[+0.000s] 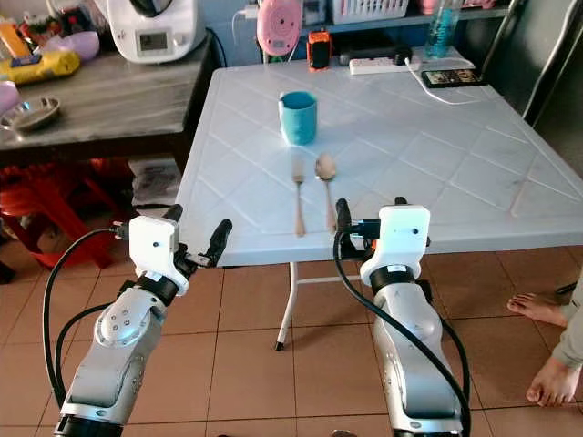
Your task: Setting the table
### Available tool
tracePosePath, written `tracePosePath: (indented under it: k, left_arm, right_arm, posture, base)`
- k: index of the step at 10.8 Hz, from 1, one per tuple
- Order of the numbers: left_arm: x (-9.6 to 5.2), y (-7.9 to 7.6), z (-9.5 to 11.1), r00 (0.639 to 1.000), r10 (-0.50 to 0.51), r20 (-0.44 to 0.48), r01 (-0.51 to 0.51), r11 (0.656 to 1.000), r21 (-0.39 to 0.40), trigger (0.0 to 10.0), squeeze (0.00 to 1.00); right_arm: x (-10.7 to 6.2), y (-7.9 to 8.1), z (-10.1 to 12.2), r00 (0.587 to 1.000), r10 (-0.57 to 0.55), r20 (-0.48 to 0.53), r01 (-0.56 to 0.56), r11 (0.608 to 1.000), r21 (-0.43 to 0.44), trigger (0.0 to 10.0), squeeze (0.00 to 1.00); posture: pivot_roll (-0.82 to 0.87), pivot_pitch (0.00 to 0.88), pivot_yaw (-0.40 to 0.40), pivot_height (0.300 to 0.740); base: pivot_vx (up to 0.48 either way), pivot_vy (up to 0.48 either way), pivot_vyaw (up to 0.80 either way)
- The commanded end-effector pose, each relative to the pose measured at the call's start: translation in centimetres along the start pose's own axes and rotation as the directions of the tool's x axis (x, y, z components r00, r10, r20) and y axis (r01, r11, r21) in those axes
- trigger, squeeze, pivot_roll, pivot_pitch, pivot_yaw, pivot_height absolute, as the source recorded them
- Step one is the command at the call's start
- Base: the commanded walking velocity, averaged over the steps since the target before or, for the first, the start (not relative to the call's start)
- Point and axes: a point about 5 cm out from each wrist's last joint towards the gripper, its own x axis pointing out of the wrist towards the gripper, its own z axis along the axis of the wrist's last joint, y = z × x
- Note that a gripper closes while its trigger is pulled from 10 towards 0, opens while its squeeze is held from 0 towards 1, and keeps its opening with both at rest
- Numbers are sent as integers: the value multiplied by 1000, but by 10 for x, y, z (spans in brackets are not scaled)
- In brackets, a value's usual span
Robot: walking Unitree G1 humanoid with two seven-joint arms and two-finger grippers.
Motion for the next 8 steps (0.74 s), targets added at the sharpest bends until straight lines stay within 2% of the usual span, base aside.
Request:
tracePosePath:
  k: [1,3,6,8]
  left_arm:
    - [-2,6,-2,1000,17,-13,-17,1000,13,10000,0]
    - [-2,5,-1,1000,3,0,-3,1000,-6,10000,0]
    - [-4,1,2,999,-44,16,44,999,-16,10000,0]
    - [-3,-1,3,998,-63,21,63,998,-21,10000,0]
  right_arm:
    - [1,6,1,1000,24,2,-24,1000,9,10000,0]
    - [0,8,1,999,43,6,-43,999,-1,10000,0]
    - [-1,11,0,999,40,7,-40,999,8,10000,0]
    - [-1,10,0,999,37,4,-37,999,14,10000,0]
  posture:
    - [-174,110,95,740]
    - [-169,115,96,740]
    - [-165,119,101,740]
    - [-166,122,107,740]
  base:
    - [0,0,0]
    - [0,0,0]
    - [0,0,752]
    - [289,0,0]
